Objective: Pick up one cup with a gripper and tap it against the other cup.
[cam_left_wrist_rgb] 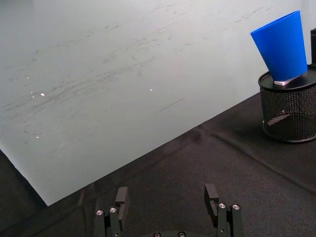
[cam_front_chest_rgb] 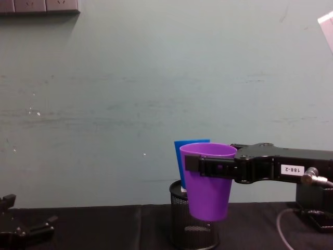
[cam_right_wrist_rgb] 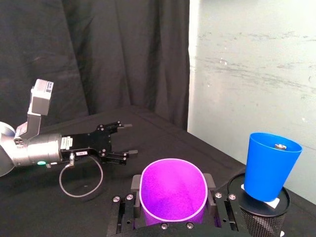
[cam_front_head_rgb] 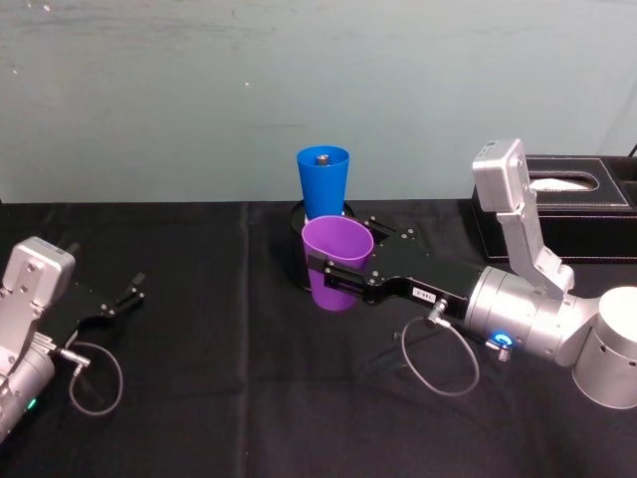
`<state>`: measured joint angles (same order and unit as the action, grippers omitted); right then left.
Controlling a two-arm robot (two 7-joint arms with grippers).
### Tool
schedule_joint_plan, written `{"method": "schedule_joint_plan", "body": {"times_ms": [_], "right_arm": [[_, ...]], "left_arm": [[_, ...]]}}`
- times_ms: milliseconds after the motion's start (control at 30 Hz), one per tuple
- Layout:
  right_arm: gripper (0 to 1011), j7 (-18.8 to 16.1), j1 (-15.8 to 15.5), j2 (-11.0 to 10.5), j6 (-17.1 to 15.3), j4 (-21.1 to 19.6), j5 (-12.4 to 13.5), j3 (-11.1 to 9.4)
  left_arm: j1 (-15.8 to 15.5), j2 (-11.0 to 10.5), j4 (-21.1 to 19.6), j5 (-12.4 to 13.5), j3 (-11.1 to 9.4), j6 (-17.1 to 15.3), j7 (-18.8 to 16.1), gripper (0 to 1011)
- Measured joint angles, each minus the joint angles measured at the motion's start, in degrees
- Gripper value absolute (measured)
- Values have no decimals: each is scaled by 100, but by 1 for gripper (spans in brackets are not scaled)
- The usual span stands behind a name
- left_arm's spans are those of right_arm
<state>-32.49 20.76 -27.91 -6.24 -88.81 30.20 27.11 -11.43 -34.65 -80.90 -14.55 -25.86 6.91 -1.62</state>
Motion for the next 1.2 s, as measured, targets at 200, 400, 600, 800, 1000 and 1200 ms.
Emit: {"method": "schedule_joint_plan", "body": {"times_ms": [200, 400, 600, 800, 1000, 1200], "right_arm": [[726, -1, 0, 3, -2, 2, 2, -4], [726, -1, 0, 5, -5, 3, 3, -5], [726, -1, 0, 5, -7, 2, 3, -5], [726, -2, 0, 5, -7, 2, 3, -5], [726, -2, 0, 5, -8, 3, 3, -5], [726, -2, 0, 5, -7, 2, 2, -5]], "left_arm": [[0, 0, 0, 0, 0, 0, 0, 1000], [0, 0, 0, 0, 0, 0, 0, 1000], [0, 0, 0, 0, 0, 0, 0, 1000], [0, 0, 0, 0, 0, 0, 0, 1000], [0, 0, 0, 0, 0, 0, 0, 1000], [0, 0, 0, 0, 0, 0, 0, 1000]]}}
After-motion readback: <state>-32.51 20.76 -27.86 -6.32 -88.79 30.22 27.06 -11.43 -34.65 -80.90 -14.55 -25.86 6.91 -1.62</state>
